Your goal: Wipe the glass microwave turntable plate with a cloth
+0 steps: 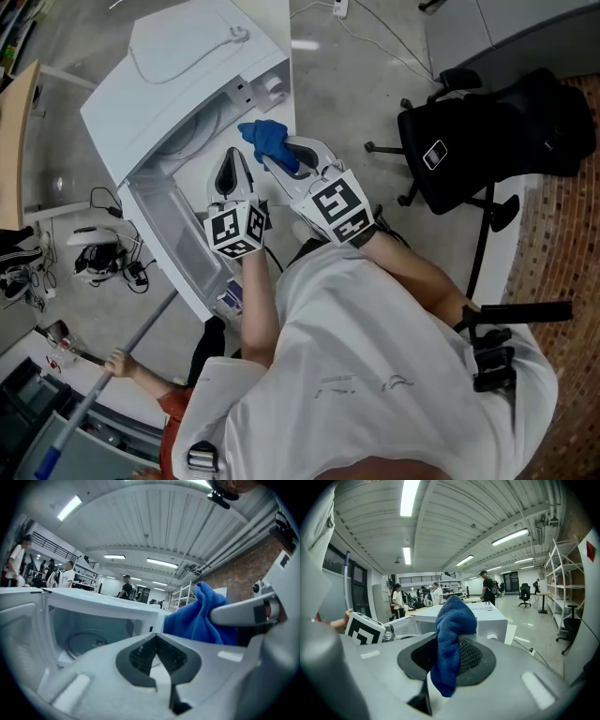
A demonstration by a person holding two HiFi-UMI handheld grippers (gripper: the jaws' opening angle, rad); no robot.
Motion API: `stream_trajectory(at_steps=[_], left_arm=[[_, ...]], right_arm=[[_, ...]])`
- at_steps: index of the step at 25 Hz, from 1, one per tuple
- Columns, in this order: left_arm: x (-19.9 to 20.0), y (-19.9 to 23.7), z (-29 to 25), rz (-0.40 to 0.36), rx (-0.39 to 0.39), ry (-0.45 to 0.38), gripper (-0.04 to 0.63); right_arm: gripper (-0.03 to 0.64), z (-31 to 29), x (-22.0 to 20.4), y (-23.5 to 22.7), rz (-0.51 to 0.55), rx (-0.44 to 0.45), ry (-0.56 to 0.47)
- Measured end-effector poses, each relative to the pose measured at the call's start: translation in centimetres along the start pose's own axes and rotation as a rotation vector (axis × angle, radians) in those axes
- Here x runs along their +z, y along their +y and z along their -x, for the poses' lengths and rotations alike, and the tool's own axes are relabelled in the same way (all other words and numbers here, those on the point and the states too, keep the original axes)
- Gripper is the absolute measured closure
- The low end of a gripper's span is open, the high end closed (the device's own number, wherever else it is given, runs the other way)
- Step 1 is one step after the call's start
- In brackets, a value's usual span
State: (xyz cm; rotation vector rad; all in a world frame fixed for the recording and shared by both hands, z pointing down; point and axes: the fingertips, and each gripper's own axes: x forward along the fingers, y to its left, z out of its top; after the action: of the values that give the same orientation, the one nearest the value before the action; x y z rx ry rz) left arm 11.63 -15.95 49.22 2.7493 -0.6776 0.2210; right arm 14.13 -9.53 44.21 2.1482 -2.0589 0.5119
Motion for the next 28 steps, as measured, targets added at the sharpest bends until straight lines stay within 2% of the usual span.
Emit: stream_trajectory(at_steps=[11,20,25,28], left_arm=[[-3.9,2.1,0.1,0.119,0.049,0.059,0.597],[-6.8,5.0,0.0,0.216,0.125,0.095,0.595],[-8.2,7.3,-0.7,0.293,0.177,0.107,0.596],[-9.2,9.2,-1.0,0.372,0.226,0.096,0.596]], right_arm=[[0.523,-0.2,-2.5,0.3,0.017,0.007,0.068],[0.523,-2.1,-3.7,1.3,0.038,0.069,0.123],[0.523,-3.7,-3.8,1.3,0.04,0.089,0.136],[0.523,-4.9,-4.2,1.5,0.047,0.112,0.151]])
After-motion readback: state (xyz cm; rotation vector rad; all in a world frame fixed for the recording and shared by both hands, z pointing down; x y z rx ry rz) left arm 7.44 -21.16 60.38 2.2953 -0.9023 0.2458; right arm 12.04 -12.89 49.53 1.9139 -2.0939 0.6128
